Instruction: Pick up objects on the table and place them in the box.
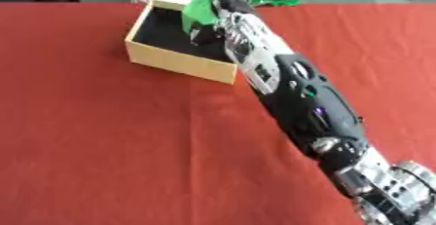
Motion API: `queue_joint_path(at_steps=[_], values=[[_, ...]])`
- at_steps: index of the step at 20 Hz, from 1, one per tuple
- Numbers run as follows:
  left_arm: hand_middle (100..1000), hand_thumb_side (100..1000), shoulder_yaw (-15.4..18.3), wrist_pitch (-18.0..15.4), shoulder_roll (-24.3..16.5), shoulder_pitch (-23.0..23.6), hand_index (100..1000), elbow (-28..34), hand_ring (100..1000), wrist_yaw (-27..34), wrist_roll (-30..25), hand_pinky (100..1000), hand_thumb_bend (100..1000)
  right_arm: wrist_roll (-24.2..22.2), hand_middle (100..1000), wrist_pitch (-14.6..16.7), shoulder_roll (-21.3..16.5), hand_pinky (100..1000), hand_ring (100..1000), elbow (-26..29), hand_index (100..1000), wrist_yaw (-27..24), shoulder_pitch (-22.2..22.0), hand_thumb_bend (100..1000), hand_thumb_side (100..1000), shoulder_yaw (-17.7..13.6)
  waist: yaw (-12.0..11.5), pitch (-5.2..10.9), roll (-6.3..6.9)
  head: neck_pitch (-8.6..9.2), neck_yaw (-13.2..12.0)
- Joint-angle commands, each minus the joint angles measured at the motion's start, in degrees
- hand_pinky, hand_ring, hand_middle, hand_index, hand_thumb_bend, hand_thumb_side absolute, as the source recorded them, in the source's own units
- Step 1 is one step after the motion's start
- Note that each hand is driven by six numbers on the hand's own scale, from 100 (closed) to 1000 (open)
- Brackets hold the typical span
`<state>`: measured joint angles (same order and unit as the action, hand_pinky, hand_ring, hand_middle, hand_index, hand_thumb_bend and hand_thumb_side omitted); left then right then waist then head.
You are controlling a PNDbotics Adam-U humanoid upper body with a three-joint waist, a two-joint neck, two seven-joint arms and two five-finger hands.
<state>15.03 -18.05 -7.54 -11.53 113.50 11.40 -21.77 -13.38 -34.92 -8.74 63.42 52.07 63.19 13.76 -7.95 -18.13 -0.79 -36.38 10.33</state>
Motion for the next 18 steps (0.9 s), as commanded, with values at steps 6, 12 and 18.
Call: queue_joint_path(at_steps=[6,12,18], values=[[752,524,-0.3,-0.1,-0.2,-0.6,893,1.1,597,-0.2,-0.6,613,100,-2.0,949,0.9,-0.7,859,938,-0.7,1000,-0.3,2.1,100,597,-0.3,0.1,-0.13,0.65,0.42,0.2],[753,523,-0.3,-0.1,-0.2,-0.6,894,1.1,598,-0.2,-0.6,614,100,-4.8,1000,1.1,-0.9,959,1000,0.2,1000,1.7,2.2,100,689,-0.8,0.1,-0.15,0.68,0.42,0.2],[753,523,-0.4,-0.1,-0.3,-0.7,893,1.1,597,-0.2,-0.7,613,100,-6.2,1000,1.6,-1.6,950,1000,1.0,1000,5.3,2.8,100,670,-1.1,0.2,-0.03,0.80,0.43,-0.1]])
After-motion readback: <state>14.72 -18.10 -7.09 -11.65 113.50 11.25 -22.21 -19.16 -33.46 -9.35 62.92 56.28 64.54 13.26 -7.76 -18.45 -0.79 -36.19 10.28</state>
